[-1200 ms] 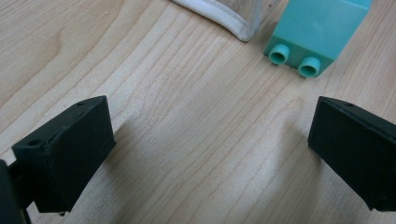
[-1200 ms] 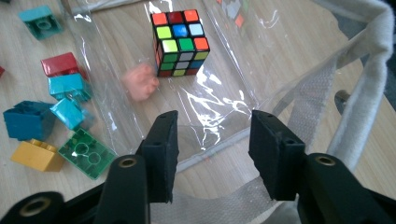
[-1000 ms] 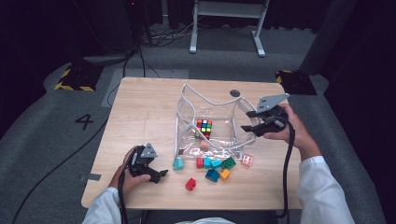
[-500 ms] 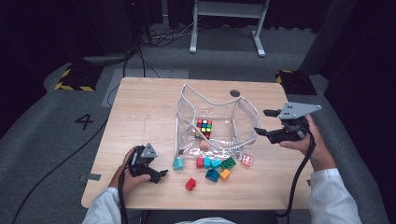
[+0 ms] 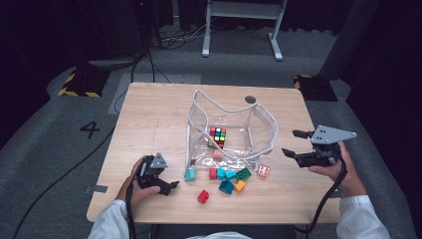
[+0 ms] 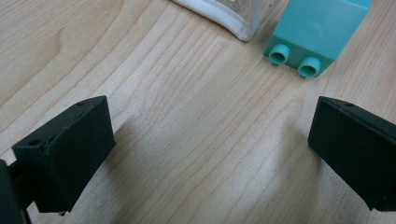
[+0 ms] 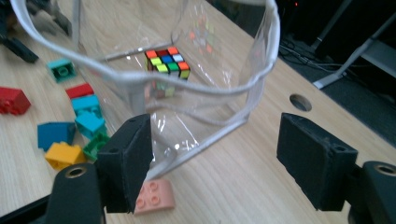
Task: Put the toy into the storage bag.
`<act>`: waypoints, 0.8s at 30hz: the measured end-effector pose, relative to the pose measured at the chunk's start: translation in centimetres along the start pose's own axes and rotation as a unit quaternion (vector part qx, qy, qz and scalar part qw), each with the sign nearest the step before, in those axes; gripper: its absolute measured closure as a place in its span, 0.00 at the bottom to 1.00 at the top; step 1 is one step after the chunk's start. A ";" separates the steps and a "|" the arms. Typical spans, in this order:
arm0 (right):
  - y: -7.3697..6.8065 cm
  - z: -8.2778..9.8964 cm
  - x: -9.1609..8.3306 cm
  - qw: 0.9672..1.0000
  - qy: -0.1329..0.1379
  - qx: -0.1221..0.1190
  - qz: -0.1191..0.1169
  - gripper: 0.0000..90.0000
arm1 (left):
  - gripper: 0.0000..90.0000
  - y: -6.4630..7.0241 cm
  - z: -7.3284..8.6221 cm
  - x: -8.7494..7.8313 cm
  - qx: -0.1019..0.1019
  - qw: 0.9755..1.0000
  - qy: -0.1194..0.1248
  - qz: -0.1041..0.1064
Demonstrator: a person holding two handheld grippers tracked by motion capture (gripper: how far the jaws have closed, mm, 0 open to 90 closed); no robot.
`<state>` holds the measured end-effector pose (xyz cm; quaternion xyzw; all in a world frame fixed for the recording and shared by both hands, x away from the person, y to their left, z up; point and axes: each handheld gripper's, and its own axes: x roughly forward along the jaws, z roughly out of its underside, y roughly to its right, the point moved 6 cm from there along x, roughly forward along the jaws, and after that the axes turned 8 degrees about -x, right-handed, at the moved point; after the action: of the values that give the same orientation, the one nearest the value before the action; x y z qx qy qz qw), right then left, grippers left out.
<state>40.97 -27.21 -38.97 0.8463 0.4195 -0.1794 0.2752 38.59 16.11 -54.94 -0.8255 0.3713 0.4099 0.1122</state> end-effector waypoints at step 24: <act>-5.1 8.1 8.1 0.995 -0.030 0.052 -0.077 0.32 | 0.00 0.0 0.0 0.0 0.000 1.000 0.000 0.000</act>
<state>40.97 -24.74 -51.23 0.8187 0.4654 -0.2469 0.2286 38.59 16.11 -54.94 -0.8256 0.3713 0.4098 0.1124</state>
